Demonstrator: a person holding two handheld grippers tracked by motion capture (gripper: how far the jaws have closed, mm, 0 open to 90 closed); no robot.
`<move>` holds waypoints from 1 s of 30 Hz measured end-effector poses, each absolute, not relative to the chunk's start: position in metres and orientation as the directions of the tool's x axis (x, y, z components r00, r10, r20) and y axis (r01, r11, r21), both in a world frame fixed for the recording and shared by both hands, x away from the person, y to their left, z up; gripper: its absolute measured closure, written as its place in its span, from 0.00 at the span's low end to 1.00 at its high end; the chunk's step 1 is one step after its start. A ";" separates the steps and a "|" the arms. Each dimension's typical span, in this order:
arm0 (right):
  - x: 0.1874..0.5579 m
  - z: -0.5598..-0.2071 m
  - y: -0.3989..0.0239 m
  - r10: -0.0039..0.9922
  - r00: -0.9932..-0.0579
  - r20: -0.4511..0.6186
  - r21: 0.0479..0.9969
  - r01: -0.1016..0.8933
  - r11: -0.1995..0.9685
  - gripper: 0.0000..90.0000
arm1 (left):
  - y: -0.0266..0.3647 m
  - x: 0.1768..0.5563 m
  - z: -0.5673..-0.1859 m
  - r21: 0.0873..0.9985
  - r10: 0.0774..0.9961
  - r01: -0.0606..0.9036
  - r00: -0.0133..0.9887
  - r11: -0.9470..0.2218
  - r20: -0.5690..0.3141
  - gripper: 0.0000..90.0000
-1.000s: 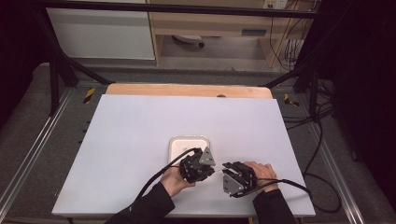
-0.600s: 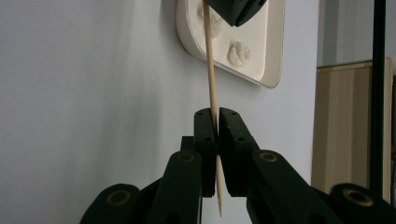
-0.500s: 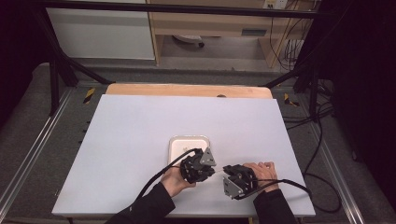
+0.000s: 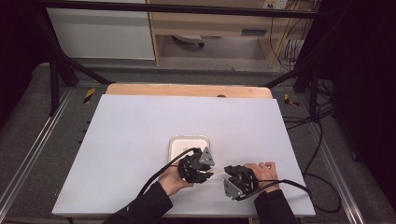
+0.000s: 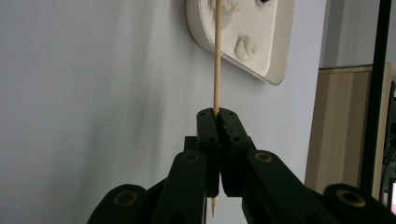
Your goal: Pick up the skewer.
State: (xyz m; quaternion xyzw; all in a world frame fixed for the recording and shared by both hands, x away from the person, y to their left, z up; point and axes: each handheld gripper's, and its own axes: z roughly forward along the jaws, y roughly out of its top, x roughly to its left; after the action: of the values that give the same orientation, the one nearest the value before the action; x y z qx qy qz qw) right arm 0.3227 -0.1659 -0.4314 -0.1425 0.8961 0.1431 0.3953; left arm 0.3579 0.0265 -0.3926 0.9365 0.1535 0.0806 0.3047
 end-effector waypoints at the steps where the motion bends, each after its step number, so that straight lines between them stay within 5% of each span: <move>1: 0.323 -0.431 -0.165 -0.152 -0.643 -0.751 0.136 -0.375 0.917 0.99 | 0.027 0.359 -0.393 0.576 0.335 0.247 0.941 -0.780 0.050 0.77; 6: 0.324 -0.433 -0.164 -0.155 -0.647 -0.747 0.131 -0.371 0.919 0.99 | 0.026 0.363 -0.397 0.502 0.330 0.269 0.943 -0.822 0.034 0.77; 13: 0.323 -0.432 -0.163 -0.173 -0.645 -0.745 0.111 -0.375 0.921 0.99 | 0.021 0.363 -0.402 0.453 0.309 0.267 0.951 -0.850 0.021 0.90; 30: 0.320 -0.432 -0.159 -0.195 -0.634 -0.748 0.081 -0.380 0.922 0.99 | 0.013 0.360 -0.406 0.440 0.314 0.263 0.948 -0.859 0.046 0.98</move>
State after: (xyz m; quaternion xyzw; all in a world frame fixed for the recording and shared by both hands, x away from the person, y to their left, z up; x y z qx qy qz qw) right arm 0.3203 -0.1590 -0.4321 -0.1604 0.8964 0.1163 0.3965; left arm 0.3602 0.0135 -0.4057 0.9623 0.1501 0.0582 0.2193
